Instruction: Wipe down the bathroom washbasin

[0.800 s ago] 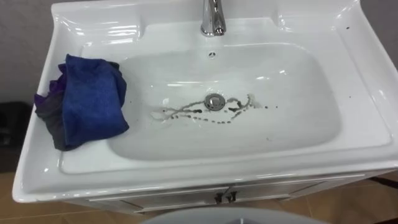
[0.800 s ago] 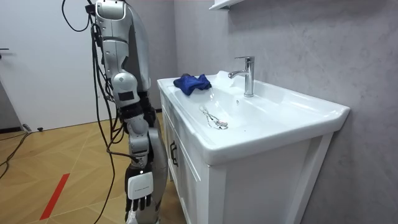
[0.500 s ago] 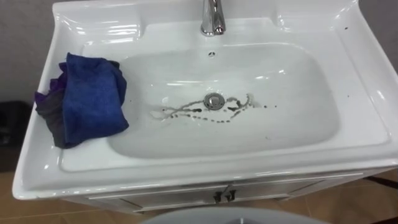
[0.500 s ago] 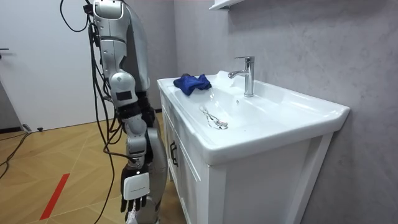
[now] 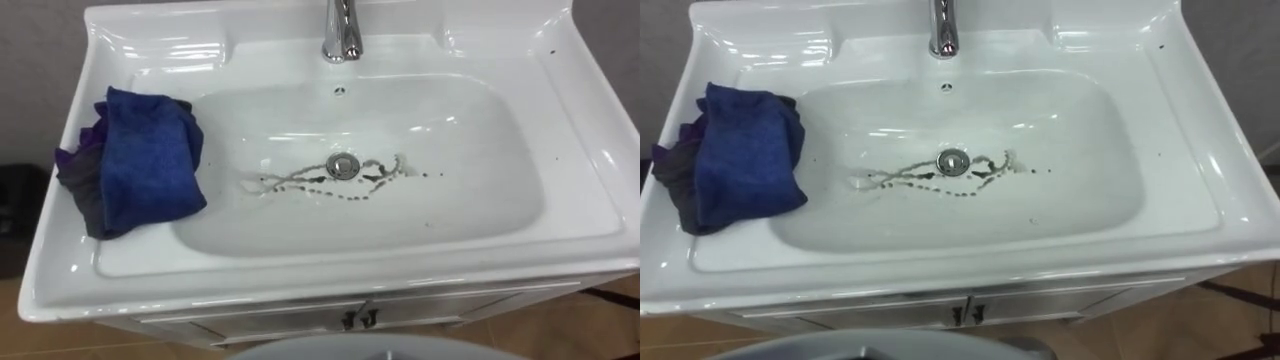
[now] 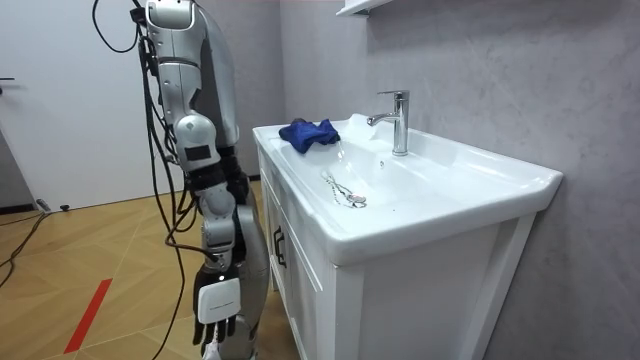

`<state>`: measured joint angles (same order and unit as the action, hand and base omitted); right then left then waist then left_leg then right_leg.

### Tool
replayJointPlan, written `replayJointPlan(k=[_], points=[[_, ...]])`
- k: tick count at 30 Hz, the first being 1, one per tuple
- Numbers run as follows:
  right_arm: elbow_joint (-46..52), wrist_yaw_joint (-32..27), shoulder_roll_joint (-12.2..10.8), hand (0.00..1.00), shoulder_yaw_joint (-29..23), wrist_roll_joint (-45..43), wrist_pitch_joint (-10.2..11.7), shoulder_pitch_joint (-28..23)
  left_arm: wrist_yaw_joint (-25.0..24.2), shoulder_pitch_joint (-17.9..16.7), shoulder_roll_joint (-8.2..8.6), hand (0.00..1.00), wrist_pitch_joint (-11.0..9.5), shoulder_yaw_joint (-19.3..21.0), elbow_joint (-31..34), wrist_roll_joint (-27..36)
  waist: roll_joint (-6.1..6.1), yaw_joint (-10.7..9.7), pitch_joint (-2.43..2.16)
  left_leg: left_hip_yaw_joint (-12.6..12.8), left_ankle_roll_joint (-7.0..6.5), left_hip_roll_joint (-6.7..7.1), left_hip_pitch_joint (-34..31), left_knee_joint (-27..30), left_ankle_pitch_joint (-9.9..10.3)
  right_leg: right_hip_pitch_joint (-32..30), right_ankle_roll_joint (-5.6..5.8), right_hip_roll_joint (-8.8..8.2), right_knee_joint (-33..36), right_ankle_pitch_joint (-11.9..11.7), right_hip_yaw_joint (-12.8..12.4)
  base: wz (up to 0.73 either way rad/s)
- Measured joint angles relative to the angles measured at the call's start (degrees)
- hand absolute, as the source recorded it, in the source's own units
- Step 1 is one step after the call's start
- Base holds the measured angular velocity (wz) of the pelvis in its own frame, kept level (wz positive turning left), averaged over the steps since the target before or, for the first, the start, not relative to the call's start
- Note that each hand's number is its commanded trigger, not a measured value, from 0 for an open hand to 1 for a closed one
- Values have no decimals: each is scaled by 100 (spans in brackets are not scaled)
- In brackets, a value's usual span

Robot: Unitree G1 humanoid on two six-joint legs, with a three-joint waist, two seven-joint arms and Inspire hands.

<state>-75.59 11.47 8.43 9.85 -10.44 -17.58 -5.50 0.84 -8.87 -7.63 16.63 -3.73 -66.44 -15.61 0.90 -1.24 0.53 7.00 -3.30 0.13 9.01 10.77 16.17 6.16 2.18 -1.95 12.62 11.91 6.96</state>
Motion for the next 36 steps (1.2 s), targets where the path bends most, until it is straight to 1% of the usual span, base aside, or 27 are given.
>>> replayJointPlan(k=[2,4,6,7,9,11,12,14,15,17,18,19,21,22,23,24,25,26,27,28,29,31,32,33,34,35,36], points=[[-96,10,0,0,4,-19,-8,-5,1,3,-3,0,-2,30,-5,130,-21,-3,-6,-75,4,-1,-39,52,-1,8,-7,-1,-4,-4,74,14],[-131,-4,0,0,15,-21,-10,-10,2,1,-3,0,-3,34,-21,253,-32,7,-7,-107,13,-4,-41,73,-6,9,-7,1,-5,-4,108,9],[-133,-7,0,0,14,-18,-5,-8,2,-15,17,0,-4,119,-46,268,-46,18,-8,-110,17,-11,-38,72,-9,25,-7,8,-16,-4,122,2],[-132,-7,1,0,14,-18,-4,1,3,-33,25,0,-4,224,-46,345,-69,31,-16,-104,19,-17,-34,73,-9,27,-7,12,-16,-4,126,0],[-124,-4,2,0,3,-54,-3,8,3,-112,30,0,-2,485,-53,619,-69,39,-13,-115,20,-20,-34,76,-9,42,-7,13,-17,-4,157,2],[-134,-5,3,0,1,-76,-3,41,3,-200,13,0,-3,664,-49,1007,-89,38,-16,-155,20,-15,-36,95,-9,59,-7,10,-16,-4,168,7],[-131,-6,4,0,2,-76,-3,48,3,-211,11,0,-1,716,-49,1089,-127,46,-32,-164,20,-14,-36,95,-9,63,-7,8,-16,-4,176,6],[-131,-6,12,0,-2,-70,-1,53,8,-253,-1,0,9,843,-57,1357,-139,130,-33,-175,20,-12,-34,97,-9,69,-7,4,-16,-4,187,4],[-134,-11,18,0,-4,-70,-1,57,18,-279,-10,0,4,918,-55,1549,-153,189,-33,-186,20,-11,-35,103,-9,76,-7,-4,-16,-4,230,11],[-112,-67,42,0,-4,-67,4,81,92,-348,-6,0,4,1053,-53,1920,-172,243,-26,-300,19,14,-46,106,-10,102,-6,-24,-15,-3,291,18],[-112,-76,53,0,0,-67,4,88,122,-368,-6,0,3,1076,-51,2027,-177,286,-22,-304,18,19,-44,104,-10,107,-6,-27,-15,-1,293,11],[-119,-80,83,0,-1,-61,15,100,181,-385,-5,0,-1,1217,-51,2219,-174,336,-2,-332,17,28,-46,101,-11,119,-7,-42,-12,4,327,13],[-122,-80,135,0,-30,-47,64,118,329,-409,-1,0,-30,1555,-50,2430,-198,395,1,-419,14,50,-56,97,-12,143,1,-68,-1,14,415,18],[-132,-79,168,0,-196,-43,132,117,447,-423,-4,0,-96,1826,-39,2598,-216,477,3,-433,14,58,-57,102,-12,150,5,-78,-4,23,443,11],[-134,-81,199,0,-289,-40,172,122,627,-444,-19,0,-170,2030,-26,2780,-225,511,4,-460,14,60,-63,107,-12,137,5,-79,-5,23,464,10],[-133,-84,213,0,-329,-35,186,126,742,-456,-27,0,-196,2127,-12,2898,-233,550,3,-480,14,61,-68,109,-13,129,5,-79,-5,23,475,7],[-122,-93,257,0,-339,19,203,121,1052,-458,-51,0,-227,2278,22,3151,-240,631,-1,-485,17,61,-70,108,-15,125,5,-78,-10,23,478,10],[-111,-115,288,0,-391,57,205,118,1332,-471,-77,0,-242,2509,94,3307,-241,670,-2,-544,23,68,-77,104,-20,145,4,-81,-14,23,524,14],[-110,-136,297,0,-427,84,206,110,1459,-480,-102,0,-266,2615,128,3346,-237,679,0,-584,24,70,-76,103,-27,165,4,-85,-14,23,566,21],[-106,-170,319,0,-440,124,211,91,1715,-512,-172,0,-338,2730,194,3437,-235,739,-3,-609,28,68,-63,94,-33,177,5,-85,-14,25,584,15],[-107,-195,326,0,-439,133,217,90,1833,-537,-203,0,-366,2751,258,3503,-233,781,-4,-609,29,67,-63,95,-34,180,4,-84,-14,28,589,9],[-106,-272,348,0,-442,138,284,99,2247,-606,-264,0,-502,2892,412,3650,-238,863,-9,-634,29,70,-76,97,-44,187,2,-87,-15,32,600,5],[-102,-302,356,0,-450,145,334,82,2406,-629,-269,0,-558,3020,465,3708,-247,934,-21,-634,29,70,-76,103,-46,192,2,-87,-15,32,607,3],[-76,-324,358,0,-450,151,366,69,2488,-641,-274,0,-579,3086,489,3767,-248,941,-25,-638,29,70,-76,105,-46,194,2,-88,-15,32,613,3],[5,-339,368,0,-451,150,394,29,2663,-700,-281,0,-580,3154,621,3908,-279,958,-49,-663,28,74,-81,103,-46,194,2,-89,-15,32,616,11],[34,-354,374,0,-472,151,423,20,2848,-765,-291,0,-607,3228,784,4140,-281,953,-60,-707,27,80,-91,104,-47,194,2,-92,-15,32,643,14],[33,-367,379,0,-514,154,443,17,2964,-794,-294,0,-622,3284,894,4313,-279,946,-60,-728,27,83,-92,106,-49,183,2,-98,-16,32,667,14]])
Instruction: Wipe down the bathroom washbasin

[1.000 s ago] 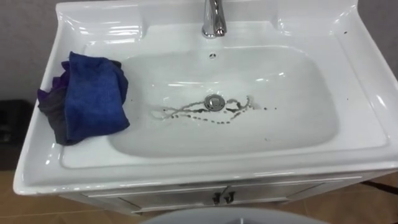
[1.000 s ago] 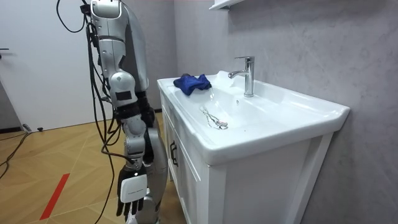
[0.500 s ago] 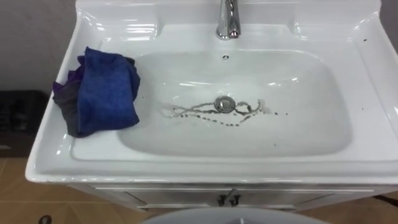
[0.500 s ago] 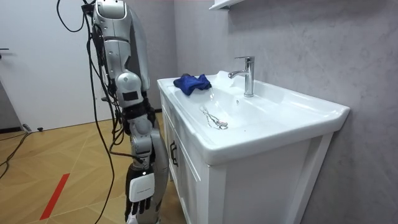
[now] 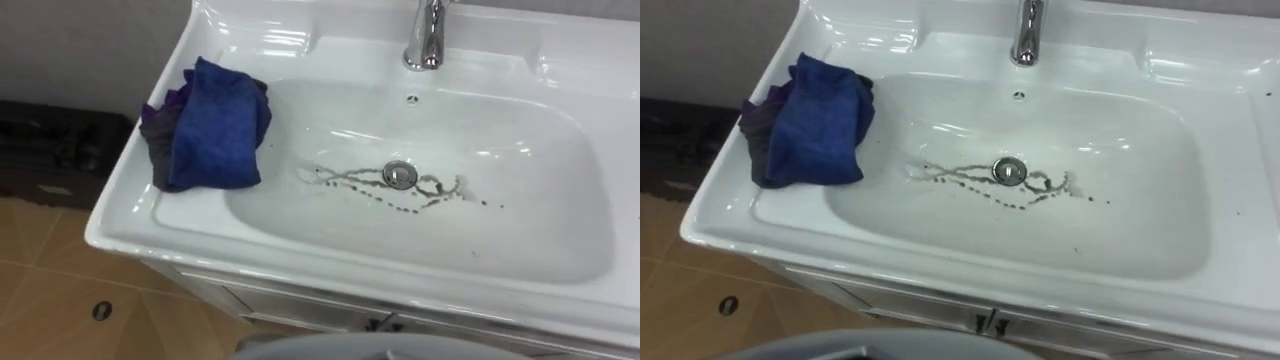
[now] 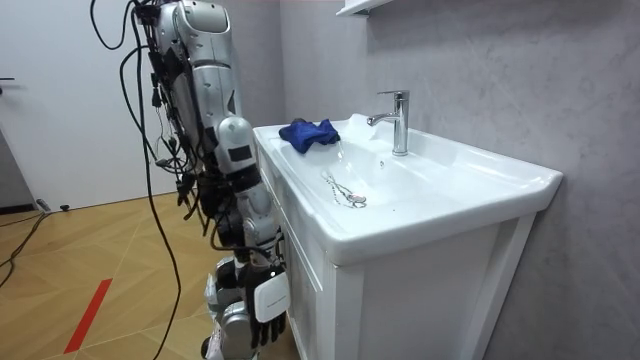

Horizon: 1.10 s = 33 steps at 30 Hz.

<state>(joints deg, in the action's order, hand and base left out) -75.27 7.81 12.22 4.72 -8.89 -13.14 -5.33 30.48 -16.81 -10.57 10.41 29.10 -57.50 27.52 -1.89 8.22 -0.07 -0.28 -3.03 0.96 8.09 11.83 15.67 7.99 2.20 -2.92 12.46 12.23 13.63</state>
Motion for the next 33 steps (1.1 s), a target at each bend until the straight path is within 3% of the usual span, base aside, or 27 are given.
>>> replayJointPlan(k=[3,7,10,15,20,22,24,28,33], points=[[-3,-74,100,0,-226,8,132,-40,469,-21,-58,0,-106,304,546,348,-34,147,-27,-5,-1,2,-4,21,-1,-40,0,-12,6,0,82,1],[252,-205,332,0,-434,2,236,-160,1068,148,-449,0,-356,646,1010,845,-124,197,-40,-13,-2,16,-122,83,-3,-111,0,-27,8,0,80,0],[508,-312,460,0,-449,-4,294,-278,1473,250,-667,0,-561,685,1437,947,-233,271,-75,2,-16,69,-145,79,-14,-138,0,-43,16,0,48,-3],[684,-391,453,0,-608,-17,386,-346,2048,287,-809,0,-726,904,2748,942,-314,278,-85,7,-30,75,-149,5,-67,-187,2,-79,24,1,65,-2],[892,-415,454,0,-596,5,421,-541,2599,652,-1338,0,-850,916,3178,891,-409,263,-84,-1,-26,86,-162,-8,-93,-227,0,-82,25,0,47,-2],[893,-402,448,0,-591,3,469,-568,2706,802,-1441,0,-879,946,3444,857,-438,259,-85,4,-27,87,-182,-11,-94,-256,0,-81,27,0,35,-2],[896,-384,447,0,-597,-26,543,-594,2741,908,-1529,0,-940,948,3654,505,-471,257,-84,29,-27,88,-166,-23,-95,-258,0,-72,25,0,-8,-8],[840,-333,440,0,-608,-133,633,-627,2730,1147,-1716,0,-957,968,4198,-810,-461,152,-70,58,-27,87,-139,-12,-96,-242,0,-56,11,0,-97,-7],[824,-338,401,0,-605,-140,612,-739,2741,1244,-1744,0,-950,999,5103,-1995,-438,79,-41,153,-26,70,-132,-12,-95,-291,0,-53,5,0,-192,-13]])
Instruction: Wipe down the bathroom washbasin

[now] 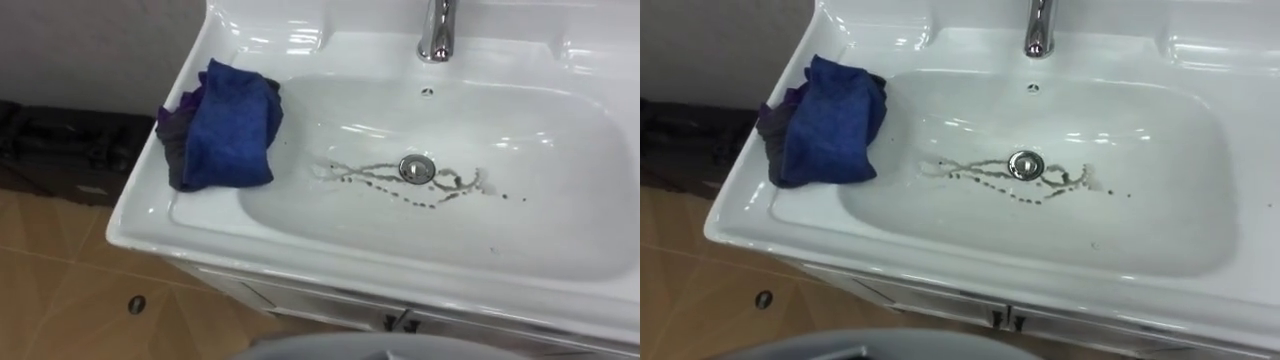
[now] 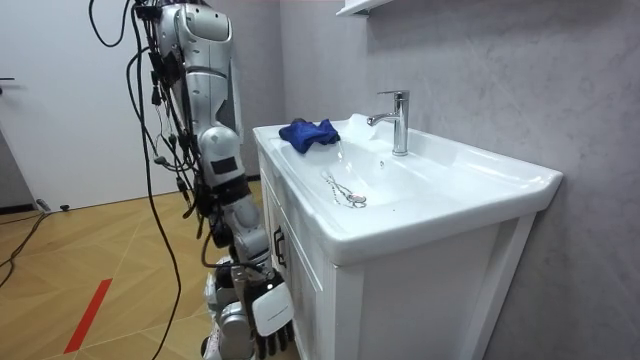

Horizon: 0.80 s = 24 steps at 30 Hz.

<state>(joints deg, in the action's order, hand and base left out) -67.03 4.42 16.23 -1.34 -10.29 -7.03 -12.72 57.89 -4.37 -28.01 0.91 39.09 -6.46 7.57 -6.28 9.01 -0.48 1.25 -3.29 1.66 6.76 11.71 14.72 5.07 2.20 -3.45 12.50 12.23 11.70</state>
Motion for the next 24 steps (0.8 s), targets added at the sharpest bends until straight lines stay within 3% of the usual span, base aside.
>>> replayJointPlan(k=[3,5,11,15,19,24], points=[[-60,22,-69,0,11,83,-2,-65,-10,2,0,0,-2,-26,294,-675,1,-161,25,11,0,1,5,-4,0,-1,0,0,10,0,-45,-2],[-91,137,-71,0,9,100,4,-119,-99,0,0,0,3,-197,437,-936,6,-306,76,9,0,3,-12,0,0,9,0,-2,18,0,-56,0],[-383,302,-75,0,8,121,6,-54,-470,-20,1,0,-11,-656,905,-2059,94,-549,87,48,0,-7,29,-34,1,42,-21,28,23,-14,-81,-4],[-472,442,-75,0,9,119,-7,-21,-643,-21,19,0,-8,-995,1049,-2310,110,-597,82,138,1,-47,100,-64,5,50,-30,59,17,-23,-173,-13],[-497,521,-72,0,11,123,22,29,-751,-143,28,0,-13,-1470,1319,-2390,140,-786,83,190,1,-57,117,-74,4,64,-35,70,9,-43,-225,-6],[-760,592,-74,0,165,139,71,173,-899,-222,197,0,-100,-2061,1427,-2405,173,-1010,95,199,1,-56,200,-59,3,100,-34,68,15,-42,-234,-2]])
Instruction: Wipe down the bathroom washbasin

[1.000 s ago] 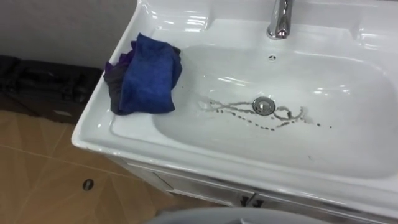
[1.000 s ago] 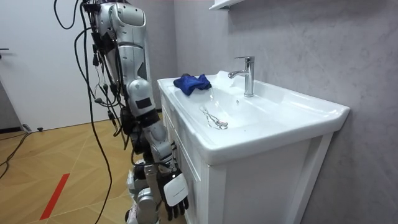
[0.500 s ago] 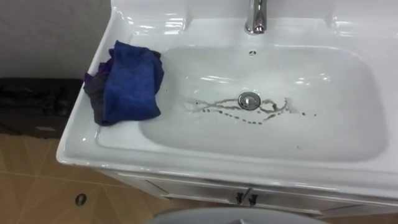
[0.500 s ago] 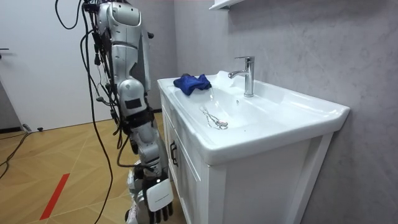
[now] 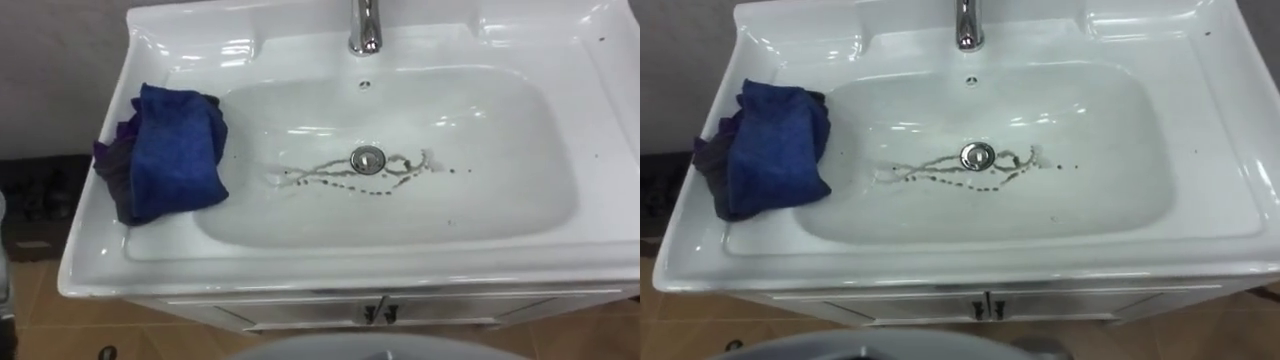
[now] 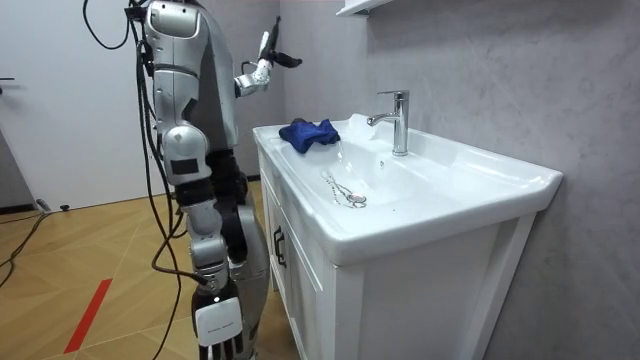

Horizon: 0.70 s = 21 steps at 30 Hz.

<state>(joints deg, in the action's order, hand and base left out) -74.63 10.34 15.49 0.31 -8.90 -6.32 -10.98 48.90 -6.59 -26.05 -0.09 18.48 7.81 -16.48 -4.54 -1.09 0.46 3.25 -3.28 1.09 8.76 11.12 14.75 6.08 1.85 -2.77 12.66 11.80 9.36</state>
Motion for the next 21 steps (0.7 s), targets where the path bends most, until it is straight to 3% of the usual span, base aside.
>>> replayJointPlan(k=[6,8,13,21], points=[[-44,39,-10,0,121,11,-3,141,-340,10,133,0,-66,-325,-2,7,75,-61,26,139,2,-36,13,-1,0,-24,-19,43,47,-11,-167,-13],[-105,88,-16,0,131,-7,-41,206,-459,9,301,0,-84,-383,-2,12,103,-120,28,135,3,-37,37,-63,1,-38,-23,57,46,-16,-193,0],[-86,198,-83,0,169,-19,-85,240,-642,11,531,0,-76,-630,-2,9,174,-192,-7,120,5,-51,44,-85,1,-13,-32,74,-8,-48,-173,0],[-108,369,-119,0,188,-102,-126,305,-1194,14,611,0,-14,-1068,-2,-4,185,-333,-17,129,4,-49,45,-70,0,-32,-30,72,-19,-48,-197,0]])
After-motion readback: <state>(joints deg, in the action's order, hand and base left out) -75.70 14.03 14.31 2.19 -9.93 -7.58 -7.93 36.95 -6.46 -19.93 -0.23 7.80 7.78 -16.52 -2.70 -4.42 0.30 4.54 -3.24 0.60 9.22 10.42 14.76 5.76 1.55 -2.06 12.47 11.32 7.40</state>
